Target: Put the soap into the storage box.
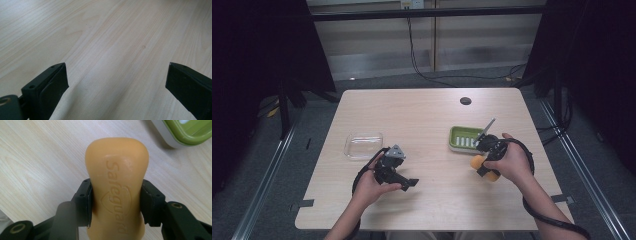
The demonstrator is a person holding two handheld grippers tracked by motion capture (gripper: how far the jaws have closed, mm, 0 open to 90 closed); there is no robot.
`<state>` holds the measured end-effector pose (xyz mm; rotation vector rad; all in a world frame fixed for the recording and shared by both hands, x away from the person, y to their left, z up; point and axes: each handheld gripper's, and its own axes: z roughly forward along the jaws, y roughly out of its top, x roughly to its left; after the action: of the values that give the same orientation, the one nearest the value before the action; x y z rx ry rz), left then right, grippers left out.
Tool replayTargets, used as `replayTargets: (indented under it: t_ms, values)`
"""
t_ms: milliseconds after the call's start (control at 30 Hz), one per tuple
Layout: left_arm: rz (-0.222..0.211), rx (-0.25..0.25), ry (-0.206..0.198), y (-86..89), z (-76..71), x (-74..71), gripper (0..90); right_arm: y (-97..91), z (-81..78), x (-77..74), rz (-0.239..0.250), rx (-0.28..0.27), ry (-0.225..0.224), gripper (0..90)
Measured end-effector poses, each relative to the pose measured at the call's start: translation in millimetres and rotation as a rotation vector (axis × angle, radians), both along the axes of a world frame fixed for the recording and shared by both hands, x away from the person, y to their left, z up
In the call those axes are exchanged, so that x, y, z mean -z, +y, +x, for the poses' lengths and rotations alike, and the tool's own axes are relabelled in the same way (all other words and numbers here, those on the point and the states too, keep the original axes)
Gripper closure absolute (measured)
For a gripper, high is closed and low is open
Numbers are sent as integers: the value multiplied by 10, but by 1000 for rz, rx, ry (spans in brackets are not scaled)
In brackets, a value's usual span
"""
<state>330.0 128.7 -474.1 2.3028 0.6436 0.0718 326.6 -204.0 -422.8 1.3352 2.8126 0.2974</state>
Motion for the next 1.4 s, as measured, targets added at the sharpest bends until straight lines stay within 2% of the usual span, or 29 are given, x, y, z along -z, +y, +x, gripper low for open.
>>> replayTargets:
  t_ms: [200,400,567,867,1400]
  values:
    - [9,4,-3,-14,-7,-16,39,-8,23,-36,8,-8,-3,510]
    - [-11,-2,-9,-21,-15,-14,39,-23,79,-98,23,-12,-19,510]
    - [0,7,-11,-21,-13,-22,39,-24,105,-117,32,-19,-19,510]
    - [-3,6,-9,-23,-12,-10,39,-14,149,-141,33,-23,-4,510]
    - [5,9,-4,-4,-2,-6,39,19,297,-205,24,-53,-5,510]
